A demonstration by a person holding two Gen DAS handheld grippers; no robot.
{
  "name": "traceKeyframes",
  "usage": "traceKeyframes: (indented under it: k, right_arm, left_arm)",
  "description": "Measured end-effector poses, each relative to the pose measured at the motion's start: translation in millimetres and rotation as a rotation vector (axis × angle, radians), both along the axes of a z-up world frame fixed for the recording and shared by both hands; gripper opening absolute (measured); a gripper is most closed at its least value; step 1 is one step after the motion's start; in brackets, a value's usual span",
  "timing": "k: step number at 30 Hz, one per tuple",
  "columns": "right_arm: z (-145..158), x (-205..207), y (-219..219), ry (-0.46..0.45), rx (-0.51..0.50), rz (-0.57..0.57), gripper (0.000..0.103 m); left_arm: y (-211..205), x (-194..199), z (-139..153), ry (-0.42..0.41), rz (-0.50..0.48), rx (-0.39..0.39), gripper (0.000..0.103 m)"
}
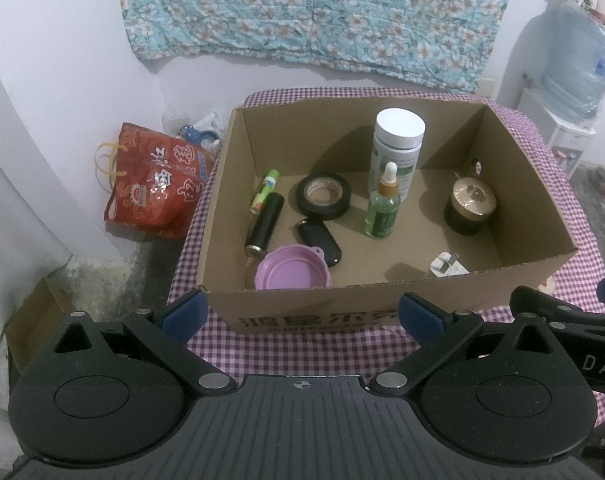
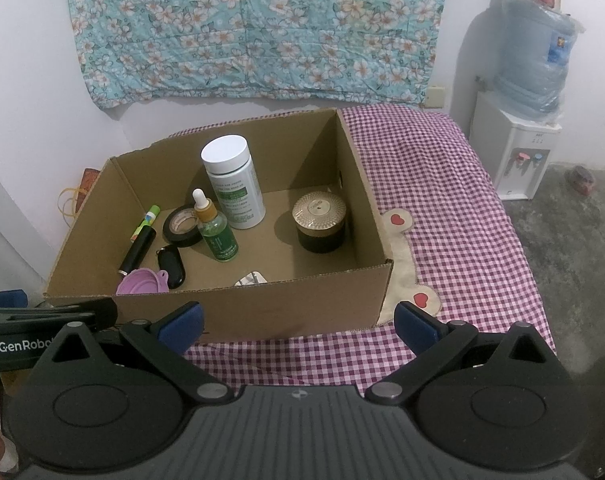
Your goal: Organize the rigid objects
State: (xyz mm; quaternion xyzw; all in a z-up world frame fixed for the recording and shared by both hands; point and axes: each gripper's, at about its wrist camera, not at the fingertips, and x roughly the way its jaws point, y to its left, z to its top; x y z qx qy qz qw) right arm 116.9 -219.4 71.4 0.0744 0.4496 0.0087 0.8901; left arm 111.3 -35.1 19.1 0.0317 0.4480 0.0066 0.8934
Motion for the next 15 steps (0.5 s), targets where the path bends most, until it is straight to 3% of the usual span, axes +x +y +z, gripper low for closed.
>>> traceKeyframes:
  k: [15]
  right_arm:
    - [0.6,-0.4,-0.7,-0.001,0.001,0.0,0.103]
  left_arm:
    - [0.4,-0.1,1.1,-0.002,0.001,0.004,0.102]
